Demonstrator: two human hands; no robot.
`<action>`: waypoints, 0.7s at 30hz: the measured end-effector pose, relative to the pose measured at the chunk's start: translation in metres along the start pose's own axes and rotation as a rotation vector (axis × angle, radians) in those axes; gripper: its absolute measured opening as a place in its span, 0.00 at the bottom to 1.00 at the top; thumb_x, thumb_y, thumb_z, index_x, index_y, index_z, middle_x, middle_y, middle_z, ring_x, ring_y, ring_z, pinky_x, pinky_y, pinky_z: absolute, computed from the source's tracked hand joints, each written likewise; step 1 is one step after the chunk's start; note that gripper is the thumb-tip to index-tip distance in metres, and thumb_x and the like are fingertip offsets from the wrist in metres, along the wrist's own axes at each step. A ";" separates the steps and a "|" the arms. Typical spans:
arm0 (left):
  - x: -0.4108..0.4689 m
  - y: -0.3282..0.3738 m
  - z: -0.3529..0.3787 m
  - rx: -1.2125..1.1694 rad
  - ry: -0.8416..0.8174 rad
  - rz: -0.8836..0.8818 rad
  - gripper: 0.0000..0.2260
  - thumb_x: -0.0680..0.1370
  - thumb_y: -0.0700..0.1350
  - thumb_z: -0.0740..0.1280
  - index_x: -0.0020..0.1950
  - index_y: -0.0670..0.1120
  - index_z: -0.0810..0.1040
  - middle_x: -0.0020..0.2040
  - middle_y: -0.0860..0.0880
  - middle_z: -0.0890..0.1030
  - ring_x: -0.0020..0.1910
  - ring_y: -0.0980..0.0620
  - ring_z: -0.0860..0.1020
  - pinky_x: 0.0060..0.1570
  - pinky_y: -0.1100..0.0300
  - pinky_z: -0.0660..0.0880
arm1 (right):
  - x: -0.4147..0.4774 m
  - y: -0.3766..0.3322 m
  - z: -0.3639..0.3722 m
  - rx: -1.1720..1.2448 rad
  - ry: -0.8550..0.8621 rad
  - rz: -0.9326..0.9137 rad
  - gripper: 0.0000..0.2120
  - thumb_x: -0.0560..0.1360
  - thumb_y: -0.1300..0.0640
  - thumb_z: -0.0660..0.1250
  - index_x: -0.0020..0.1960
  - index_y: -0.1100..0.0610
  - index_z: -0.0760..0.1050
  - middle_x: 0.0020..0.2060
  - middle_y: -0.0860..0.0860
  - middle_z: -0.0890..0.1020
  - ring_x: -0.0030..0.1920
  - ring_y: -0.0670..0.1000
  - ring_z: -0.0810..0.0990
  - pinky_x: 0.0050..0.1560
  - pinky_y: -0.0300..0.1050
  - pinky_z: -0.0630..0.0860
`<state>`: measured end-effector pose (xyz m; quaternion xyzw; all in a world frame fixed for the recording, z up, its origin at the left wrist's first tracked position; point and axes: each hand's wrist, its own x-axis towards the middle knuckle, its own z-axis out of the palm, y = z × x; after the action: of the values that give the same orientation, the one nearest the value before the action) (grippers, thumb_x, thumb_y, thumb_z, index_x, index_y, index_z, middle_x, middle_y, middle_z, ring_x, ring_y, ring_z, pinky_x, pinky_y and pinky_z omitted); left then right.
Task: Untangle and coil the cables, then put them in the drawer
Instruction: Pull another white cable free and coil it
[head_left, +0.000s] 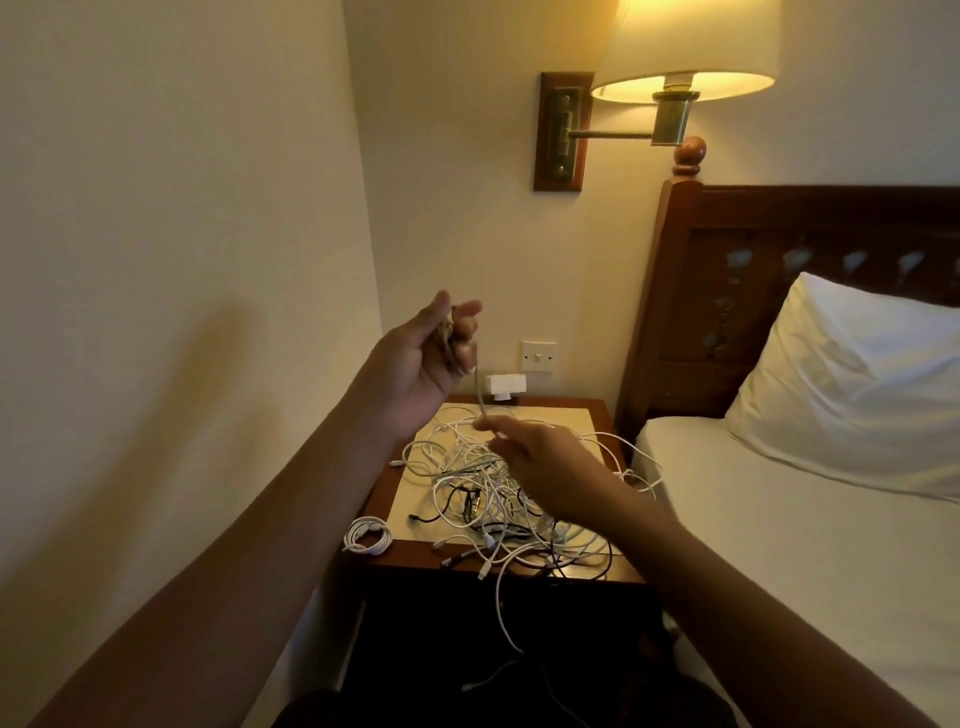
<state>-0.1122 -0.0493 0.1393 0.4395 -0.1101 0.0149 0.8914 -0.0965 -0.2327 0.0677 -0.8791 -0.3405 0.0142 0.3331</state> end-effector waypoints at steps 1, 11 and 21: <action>0.003 -0.003 0.002 0.051 0.021 0.035 0.14 0.85 0.47 0.61 0.61 0.36 0.75 0.41 0.46 0.78 0.35 0.54 0.78 0.38 0.63 0.78 | -0.001 -0.008 0.004 -0.031 -0.020 -0.017 0.18 0.87 0.54 0.58 0.75 0.47 0.71 0.49 0.48 0.81 0.33 0.42 0.75 0.35 0.34 0.71; 0.002 -0.010 -0.014 1.588 0.101 0.412 0.09 0.83 0.51 0.65 0.47 0.46 0.75 0.37 0.51 0.81 0.36 0.51 0.80 0.40 0.56 0.75 | -0.015 -0.033 -0.059 -0.157 0.048 -0.080 0.13 0.86 0.52 0.59 0.63 0.52 0.81 0.41 0.43 0.81 0.32 0.39 0.76 0.34 0.31 0.70; -0.022 0.000 -0.027 1.464 -0.197 -0.158 0.16 0.83 0.54 0.66 0.49 0.41 0.80 0.32 0.55 0.75 0.28 0.62 0.72 0.32 0.64 0.69 | -0.014 0.017 -0.094 -0.185 0.125 -0.096 0.07 0.83 0.55 0.67 0.55 0.48 0.83 0.39 0.39 0.82 0.37 0.38 0.80 0.38 0.32 0.73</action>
<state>-0.1284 -0.0269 0.1190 0.9271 -0.1197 -0.0191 0.3547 -0.0739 -0.3048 0.1281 -0.8880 -0.3607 -0.0881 0.2714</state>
